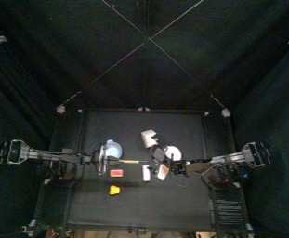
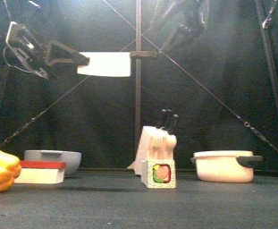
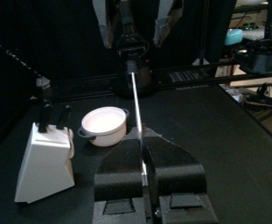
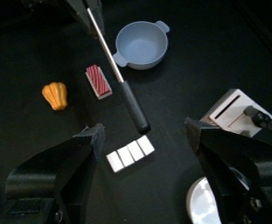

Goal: Grab cleaver with both hands

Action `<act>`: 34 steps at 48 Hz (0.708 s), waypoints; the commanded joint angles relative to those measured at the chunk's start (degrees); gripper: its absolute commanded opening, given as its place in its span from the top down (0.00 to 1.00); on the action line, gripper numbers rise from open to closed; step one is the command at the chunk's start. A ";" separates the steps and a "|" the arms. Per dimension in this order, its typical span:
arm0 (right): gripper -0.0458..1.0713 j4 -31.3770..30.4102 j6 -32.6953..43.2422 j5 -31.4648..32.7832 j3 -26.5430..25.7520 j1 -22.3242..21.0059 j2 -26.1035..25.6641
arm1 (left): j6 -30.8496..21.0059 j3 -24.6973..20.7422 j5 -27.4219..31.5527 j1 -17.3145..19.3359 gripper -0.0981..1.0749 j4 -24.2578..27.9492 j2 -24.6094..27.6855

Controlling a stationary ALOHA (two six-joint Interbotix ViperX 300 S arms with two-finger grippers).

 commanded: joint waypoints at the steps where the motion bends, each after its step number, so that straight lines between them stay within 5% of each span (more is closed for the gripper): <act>1: 0.05 -2.72 -0.09 -2.02 0.53 0.00 -0.70 | -0.09 -1.23 -0.26 0.18 0.73 -0.44 0.18; 17: 0.10 -5.89 -0.18 -8.70 1.41 -1.32 1.49 | -0.09 -1.58 -0.26 0.09 0.73 -0.44 0.88; 34: 0.27 -3.43 -0.53 -9.84 1.67 -4.66 3.08 | -0.09 -3.16 -0.26 0.00 0.73 -0.26 4.13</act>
